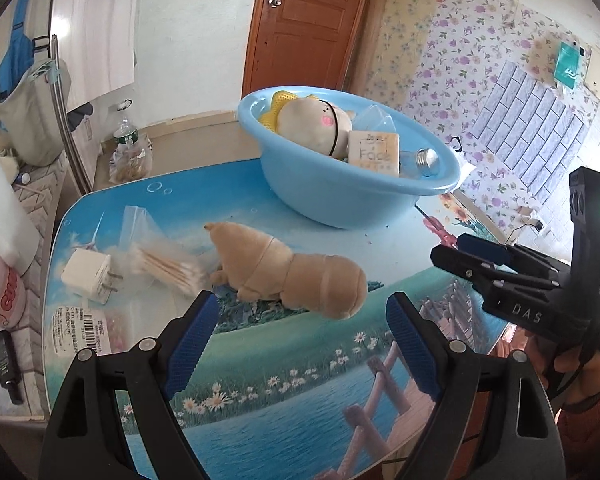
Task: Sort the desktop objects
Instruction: 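Withdraw both open grippers from the basin back over the table, then grasp the barcode-labelled plastic bag with left gripper while right grasps the tan plush toy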
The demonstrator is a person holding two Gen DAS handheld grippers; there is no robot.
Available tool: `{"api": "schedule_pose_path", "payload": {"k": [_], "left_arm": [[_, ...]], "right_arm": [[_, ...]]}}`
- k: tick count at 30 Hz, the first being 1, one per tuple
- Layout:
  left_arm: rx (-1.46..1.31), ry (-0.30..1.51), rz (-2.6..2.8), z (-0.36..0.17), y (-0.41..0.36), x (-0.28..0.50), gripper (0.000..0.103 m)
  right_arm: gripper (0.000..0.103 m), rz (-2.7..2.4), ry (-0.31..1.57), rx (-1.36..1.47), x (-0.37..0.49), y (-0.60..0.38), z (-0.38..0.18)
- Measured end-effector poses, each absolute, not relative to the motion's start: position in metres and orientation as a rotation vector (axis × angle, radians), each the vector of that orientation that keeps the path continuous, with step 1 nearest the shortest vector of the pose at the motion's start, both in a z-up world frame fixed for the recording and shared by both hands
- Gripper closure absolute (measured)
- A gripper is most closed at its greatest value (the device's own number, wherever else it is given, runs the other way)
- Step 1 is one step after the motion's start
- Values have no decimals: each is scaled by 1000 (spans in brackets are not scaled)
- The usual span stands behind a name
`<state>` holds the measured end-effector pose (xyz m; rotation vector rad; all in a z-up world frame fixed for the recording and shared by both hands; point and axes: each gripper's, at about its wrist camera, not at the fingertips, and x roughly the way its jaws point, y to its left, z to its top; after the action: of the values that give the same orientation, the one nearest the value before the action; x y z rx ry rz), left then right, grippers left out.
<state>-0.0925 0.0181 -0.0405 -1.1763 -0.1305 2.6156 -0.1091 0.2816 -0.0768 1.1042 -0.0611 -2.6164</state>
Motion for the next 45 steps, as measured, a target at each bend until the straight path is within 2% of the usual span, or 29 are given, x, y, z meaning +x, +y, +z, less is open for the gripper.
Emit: {"api": "schedule_pose_path", "payload": {"k": [12, 20, 29, 33, 39, 45], "left_arm": [[-1142, -147, 2630, -46, -3, -77, 17], [-1073, -164, 2669, -48, -44, -45, 17], [-1100, -22, 2701, -53, -100, -41, 17], [-1107, -30, 2697, -58, -119, -46, 17], [-1171, -15, 2643, -74, -119, -66, 17], [-1237, 117, 2660, -88, -106, -86, 17]], "right_arm": [[48, -2587, -24, 1147, -103, 269, -85], [48, -2564, -34, 1148, -98, 261, -87], [48, -2501, 19, 1131, -94, 234, -87], [48, -2474, 31, 1122, -96, 221, -87], [48, -2425, 24, 1129, -101, 202, -87], [48, -2396, 96, 1138, -110, 183, -90]]}}
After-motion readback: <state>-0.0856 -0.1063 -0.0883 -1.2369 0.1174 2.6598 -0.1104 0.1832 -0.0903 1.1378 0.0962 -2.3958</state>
